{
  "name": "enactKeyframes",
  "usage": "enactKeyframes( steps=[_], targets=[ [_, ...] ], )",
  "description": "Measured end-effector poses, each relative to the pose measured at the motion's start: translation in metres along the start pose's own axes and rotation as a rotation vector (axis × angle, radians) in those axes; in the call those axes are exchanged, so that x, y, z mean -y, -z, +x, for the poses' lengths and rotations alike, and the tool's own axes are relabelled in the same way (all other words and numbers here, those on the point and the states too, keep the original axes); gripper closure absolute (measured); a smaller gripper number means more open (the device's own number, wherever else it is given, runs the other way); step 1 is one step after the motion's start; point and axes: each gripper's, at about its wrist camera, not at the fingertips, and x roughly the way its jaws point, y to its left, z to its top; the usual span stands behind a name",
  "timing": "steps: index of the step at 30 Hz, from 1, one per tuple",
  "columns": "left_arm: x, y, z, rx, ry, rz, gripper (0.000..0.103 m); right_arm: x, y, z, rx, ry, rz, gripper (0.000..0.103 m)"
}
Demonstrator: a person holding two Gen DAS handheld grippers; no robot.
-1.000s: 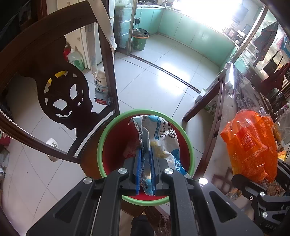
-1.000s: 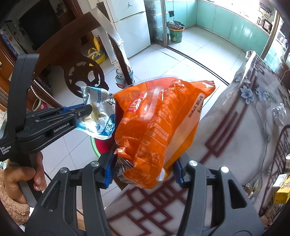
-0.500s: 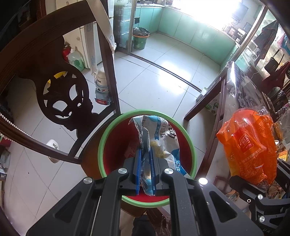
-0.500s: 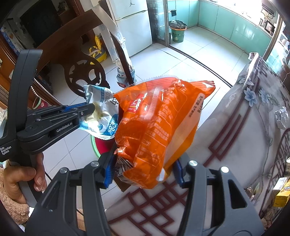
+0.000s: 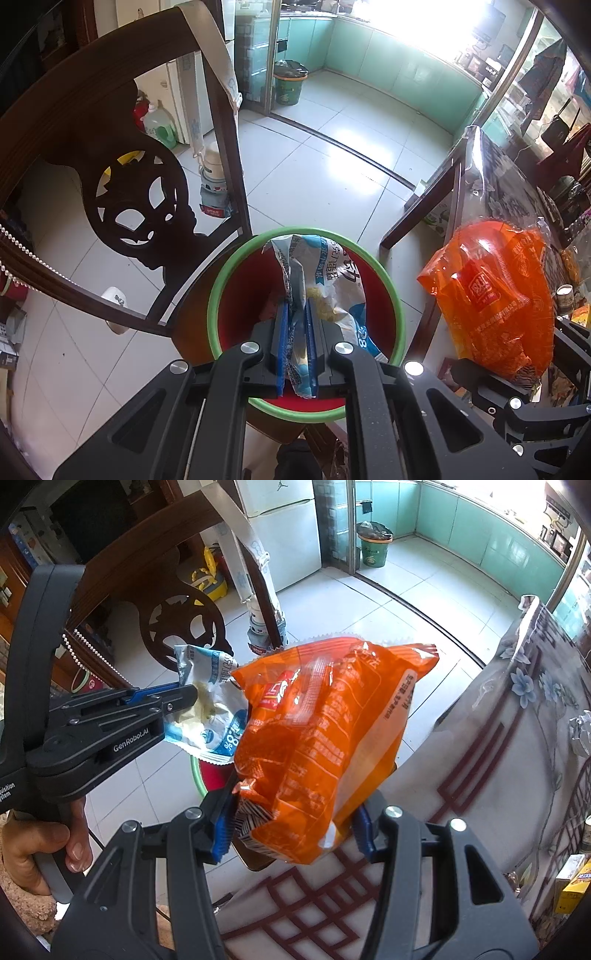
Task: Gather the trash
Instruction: 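Open the left tool over the bucket while the right tool opens to drop the orange bag, then reach the left tool to the yellow snack box while the right tool reaches the clear printed bag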
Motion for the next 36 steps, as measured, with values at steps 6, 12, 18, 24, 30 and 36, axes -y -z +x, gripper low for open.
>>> enactKeyframes(
  steps=[6, 12, 18, 24, 30, 36],
  targets=[
    [-0.004, 0.003, 0.001, -0.007, -0.010, -0.009, 0.096, -0.009, -0.003, 0.000, 0.021, 0.003, -0.037, 0.051],
    [-0.008, 0.004, 0.000, 0.001, -0.033, -0.044, 0.033, -0.013, -0.001, -0.005, 0.056, 0.030, -0.053, 0.016],
    [-0.003, 0.005, -0.009, 0.033, -0.021, -0.050, 0.033, -0.002, 0.004, -0.020, 0.087, 0.029, -0.013, 0.016],
    [0.031, 0.003, -0.012, 0.041, 0.021, 0.041, 0.033, 0.029, 0.031, -0.048, 0.120, 0.085, 0.077, 0.016],
    [0.090, 0.008, -0.014, 0.044, 0.093, 0.174, 0.033, 0.093, 0.089, -0.091, 0.149, 0.211, 0.285, 0.016],
    [0.165, 0.024, -0.022, 0.036, 0.176, 0.326, 0.033, 0.162, 0.170, -0.132, 0.147, 0.336, 0.522, 0.016]
  ],
)
